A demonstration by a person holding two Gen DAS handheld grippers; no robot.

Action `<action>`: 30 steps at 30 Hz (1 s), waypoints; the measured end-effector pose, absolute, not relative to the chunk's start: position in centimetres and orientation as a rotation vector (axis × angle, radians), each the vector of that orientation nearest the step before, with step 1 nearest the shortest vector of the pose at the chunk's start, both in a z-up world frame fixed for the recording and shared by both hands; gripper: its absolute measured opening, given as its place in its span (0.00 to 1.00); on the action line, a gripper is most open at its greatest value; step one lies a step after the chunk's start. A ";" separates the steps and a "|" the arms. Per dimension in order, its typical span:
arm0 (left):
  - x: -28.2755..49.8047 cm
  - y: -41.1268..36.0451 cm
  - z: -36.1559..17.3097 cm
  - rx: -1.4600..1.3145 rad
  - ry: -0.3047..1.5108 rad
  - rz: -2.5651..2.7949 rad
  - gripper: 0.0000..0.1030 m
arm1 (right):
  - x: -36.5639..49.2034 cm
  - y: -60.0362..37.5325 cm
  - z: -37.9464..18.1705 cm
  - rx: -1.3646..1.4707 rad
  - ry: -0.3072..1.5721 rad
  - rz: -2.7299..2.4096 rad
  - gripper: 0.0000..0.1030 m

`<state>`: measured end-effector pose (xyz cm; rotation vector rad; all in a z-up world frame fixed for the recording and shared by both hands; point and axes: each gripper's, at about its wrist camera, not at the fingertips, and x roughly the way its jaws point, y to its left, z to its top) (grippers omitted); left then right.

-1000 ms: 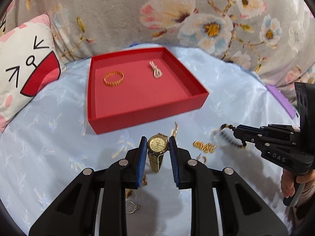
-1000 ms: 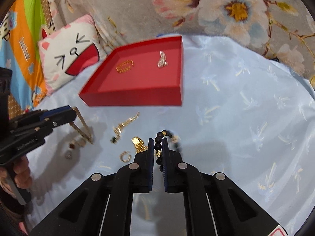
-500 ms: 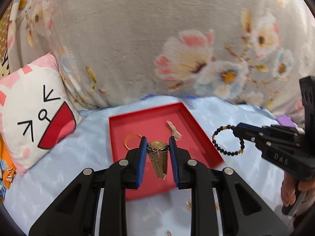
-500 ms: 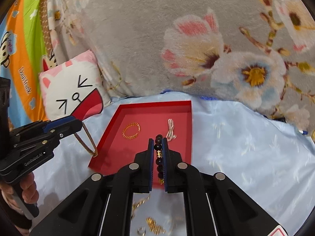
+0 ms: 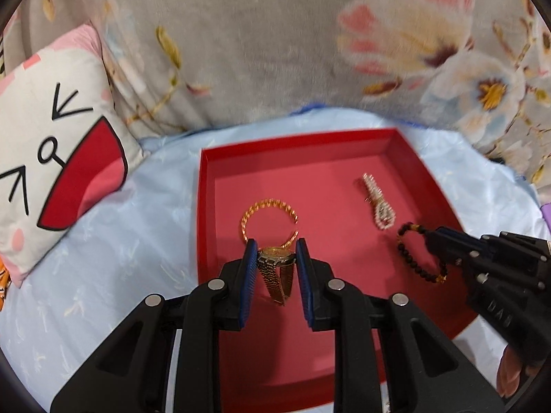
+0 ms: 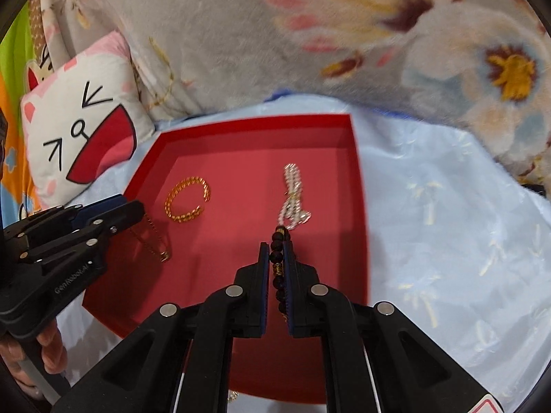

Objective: Organize jewelry
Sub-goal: 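Lower the watch into the red box with the left tool while the right tool releases the beads there, then grasp the gold coin pendant chain with the right tool while the left tool approaches the clover chain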

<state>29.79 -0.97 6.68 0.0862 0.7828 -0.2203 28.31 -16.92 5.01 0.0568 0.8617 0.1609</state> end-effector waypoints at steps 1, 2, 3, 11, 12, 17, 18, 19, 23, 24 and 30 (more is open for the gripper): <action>29.9 -1.1 6.4 0.087 0.789 -0.220 0.21 | 28.5 -16.7 4.6 0.059 0.871 0.169 0.07; 30.1 -1.1 6.0 0.087 0.797 -0.219 0.21 | 28.6 -16.6 4.3 0.071 0.877 0.178 0.07; 30.1 -1.2 5.8 0.082 0.801 -0.222 0.21 | 28.7 -16.5 4.1 0.081 0.880 0.187 0.10; 29.3 -1.6 7.0 0.082 0.733 -0.213 0.41 | 27.4 -17.2 4.8 0.166 0.840 0.254 0.13; 29.0 -1.6 7.4 0.090 0.722 -0.208 0.41 | 27.1 -17.5 5.2 0.175 0.831 0.256 0.14; 26.6 -0.5 9.0 0.095 0.681 -0.190 0.46 | 23.0 -19.7 7.4 0.164 0.759 0.209 0.23; 25.6 -0.3 9.3 0.103 0.667 -0.179 0.47 | 22.2 -20.0 7.6 0.158 0.752 0.201 0.25; 24.9 0.0 9.4 0.106 0.661 -0.177 0.47 | 21.3 -20.4 7.8 0.152 0.746 0.195 0.26; 21.7 0.9 9.0 0.108 0.662 -0.178 0.50 | 17.4 -21.6 7.6 0.117 0.742 0.159 0.27; 20.9 1.0 8.7 0.112 0.666 -0.181 0.51 | 16.4 -21.7 7.2 0.107 0.749 0.153 0.27; 16.2 1.1 5.6 0.137 0.699 -0.197 0.55 | 11.8 -21.4 4.9 0.067 0.789 0.162 0.27</action>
